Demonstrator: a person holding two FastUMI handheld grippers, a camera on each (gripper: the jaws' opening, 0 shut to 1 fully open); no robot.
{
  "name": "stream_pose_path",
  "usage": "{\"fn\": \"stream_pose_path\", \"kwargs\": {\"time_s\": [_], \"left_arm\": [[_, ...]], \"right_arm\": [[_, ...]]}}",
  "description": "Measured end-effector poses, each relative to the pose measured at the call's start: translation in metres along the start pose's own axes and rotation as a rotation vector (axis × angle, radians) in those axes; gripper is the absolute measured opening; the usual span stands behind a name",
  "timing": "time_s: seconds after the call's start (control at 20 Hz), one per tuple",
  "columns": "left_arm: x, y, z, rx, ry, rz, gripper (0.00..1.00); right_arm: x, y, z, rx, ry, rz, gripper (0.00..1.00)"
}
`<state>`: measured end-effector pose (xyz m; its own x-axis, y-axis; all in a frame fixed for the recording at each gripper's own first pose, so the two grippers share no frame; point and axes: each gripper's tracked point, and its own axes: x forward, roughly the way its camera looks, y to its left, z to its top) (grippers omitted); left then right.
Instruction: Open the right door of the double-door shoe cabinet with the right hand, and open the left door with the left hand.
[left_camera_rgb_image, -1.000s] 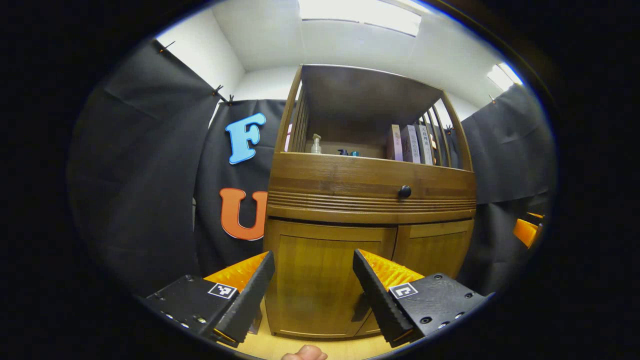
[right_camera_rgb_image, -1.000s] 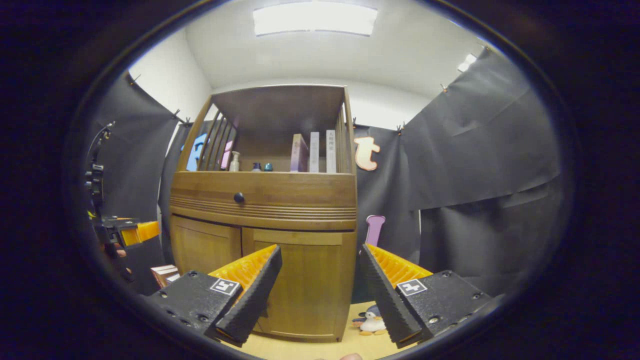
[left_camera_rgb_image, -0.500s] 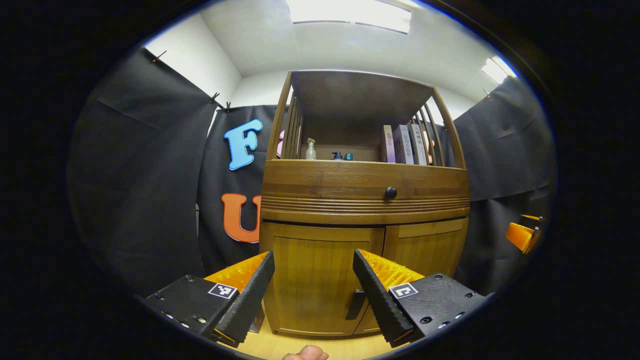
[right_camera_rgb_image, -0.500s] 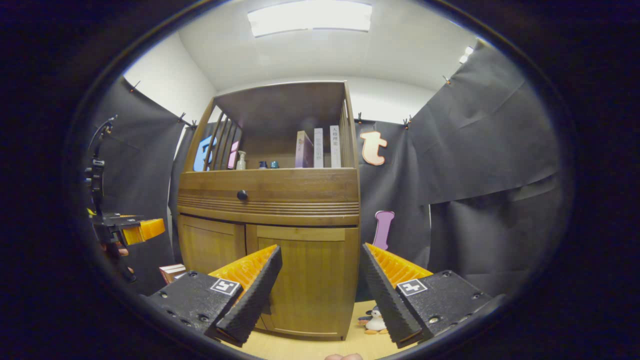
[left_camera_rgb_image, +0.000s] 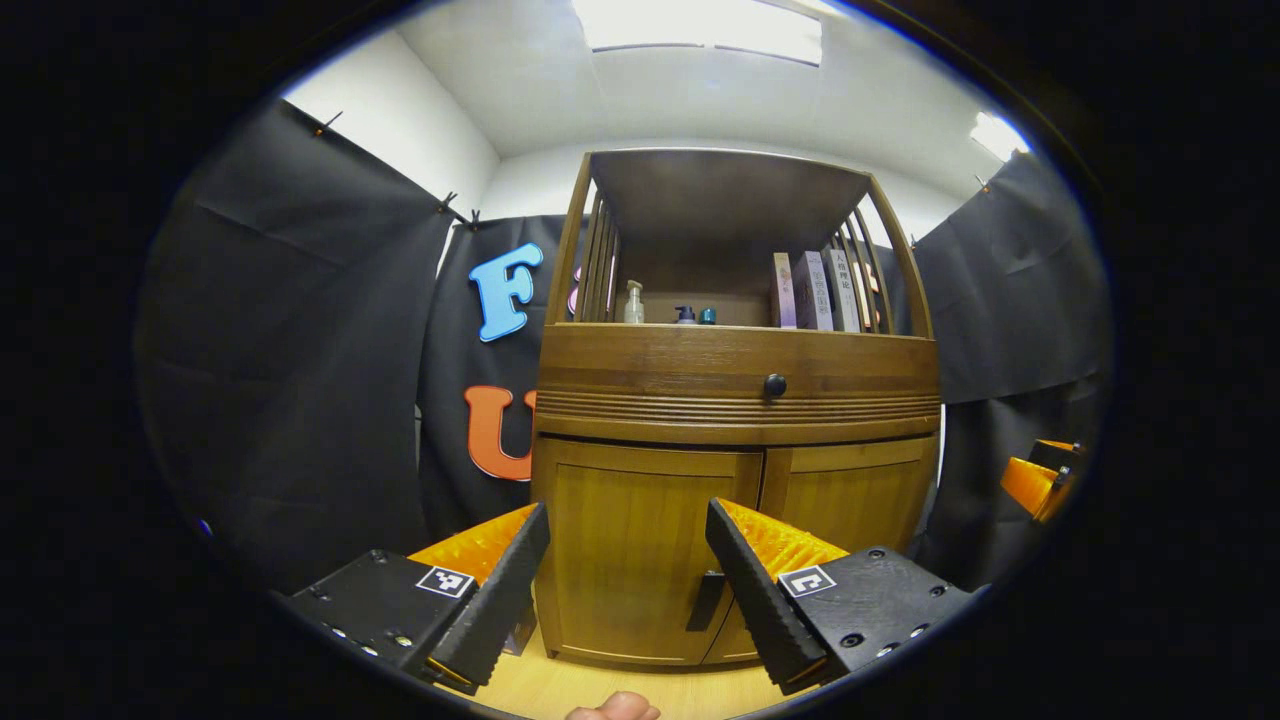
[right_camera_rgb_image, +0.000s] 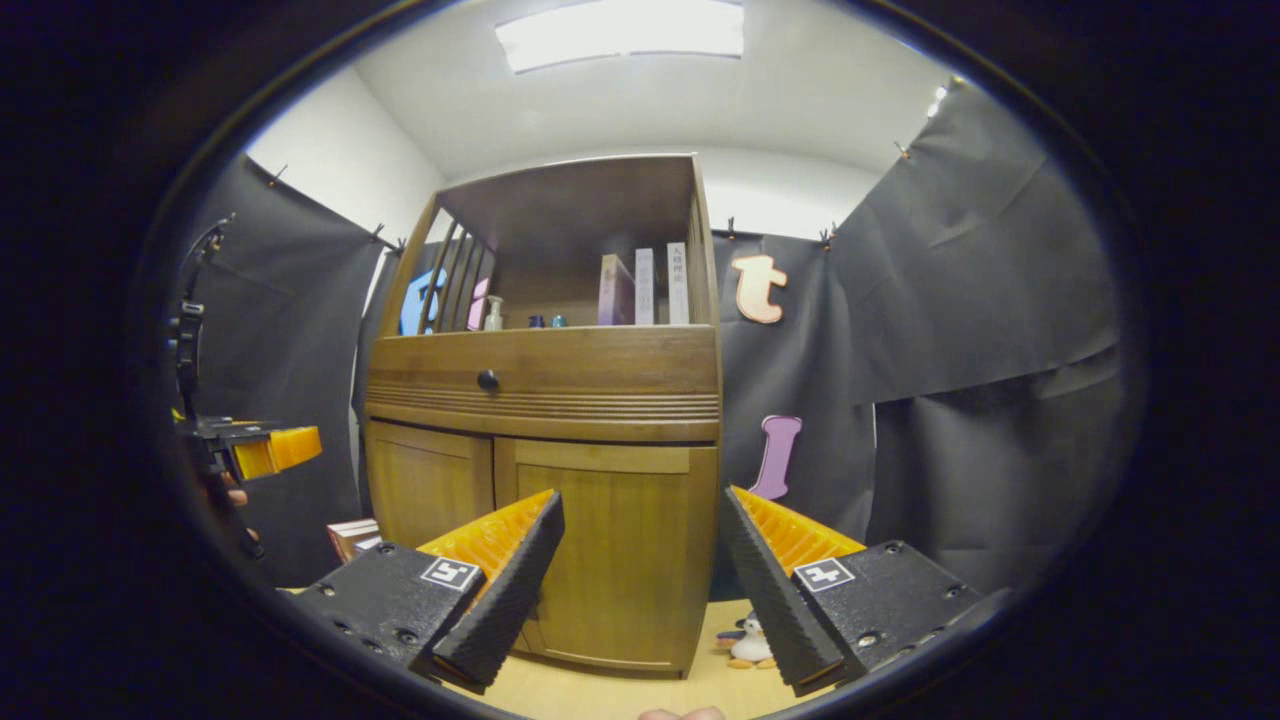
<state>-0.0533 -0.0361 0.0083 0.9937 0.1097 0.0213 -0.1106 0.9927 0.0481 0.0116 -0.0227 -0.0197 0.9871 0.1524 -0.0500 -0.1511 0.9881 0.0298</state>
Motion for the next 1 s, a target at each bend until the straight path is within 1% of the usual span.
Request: {"fn": "stream_pose_path", "kwargs": {"time_s": [0.15, 0.2, 0.25, 0.3, 0.35, 0.4, 0.45, 0.5, 0.55, 0.6, 0.65, 0.7, 0.85, 0.9, 0.95, 1.0], "left_arm": [[0.003, 0.005, 0.005, 0.015, -0.025, -0.003, 0.95], [0.008, 0.010, 0.009, 0.024, -0.038, -0.005, 1.00], [0.015, 0.016, 0.010, 0.027, -0.044, -0.010, 0.95], [0.020, 0.021, 0.011, 0.027, -0.047, -0.020, 1.00], [0.027, 0.027, 0.010, 0.028, -0.049, -0.030, 1.00], [0.034, 0.035, 0.009, 0.028, -0.048, -0.033, 0.95], [0.040, 0.043, 0.005, 0.027, -0.044, -0.034, 0.95], [0.046, 0.052, 0.000, 0.026, -0.035, -0.033, 0.95], [0.054, 0.058, -0.004, 0.025, -0.028, -0.034, 1.00], [0.058, 0.063, -0.008, 0.025, -0.023, -0.037, 1.00], [0.062, 0.068, -0.013, 0.027, -0.020, -0.041, 0.95], [0.066, 0.073, -0.016, 0.031, -0.018, -0.046, 1.00], [0.075, 0.085, -0.024, 0.033, -0.014, -0.053, 1.00], [0.078, 0.088, -0.025, 0.029, -0.014, -0.057, 0.95], [0.081, 0.091, -0.027, 0.025, -0.014, -0.061, 0.95], [0.083, 0.094, -0.029, 0.024, -0.012, -0.063, 1.00]], "right_arm": [[0.005, 0.003, -0.005, 0.002, 0.008, -0.006, 0.99], [0.007, 0.005, -0.009, 0.005, 0.006, -0.011, 1.00], [0.012, 0.009, -0.011, 0.009, 0.007, -0.023, 0.99], [0.017, 0.019, -0.014, 0.009, 0.009, -0.030, 1.00], [0.022, 0.030, -0.017, 0.004, 0.008, -0.035, 1.00], [0.026, 0.037, -0.019, -0.004, 0.008, -0.046, 0.99], [0.030, 0.044, -0.023, -0.012, 0.015, -0.052, 1.00], [0.034, 0.050, -0.029, -0.018, 0.022, -0.054, 0.99], [0.040, 0.058, -0.033, -0.017, 0.028, -0.054, 1.00], [0.045, 0.065, -0.040, -0.013, 0.040, -0.052, 0.99], [0.050, 0.073, -0.048, -0.006, 0.056, -0.049, 0.99], [0.056, 0.081, -0.057, -0.002, 0.071, -0.045, 0.99], [0.071, 0.097, -0.077, 0.005, 0.097, -0.047, 0.99], [0.079, 0.100, -0.083, 0.013, 0.107, -0.051, 0.99], [0.085, 0.105, -0.091, 0.020, 0.117, -0.048, 0.99], [0.089, 0.110, -0.099, 0.025, 0.131, -0.045, 1.00]]}}
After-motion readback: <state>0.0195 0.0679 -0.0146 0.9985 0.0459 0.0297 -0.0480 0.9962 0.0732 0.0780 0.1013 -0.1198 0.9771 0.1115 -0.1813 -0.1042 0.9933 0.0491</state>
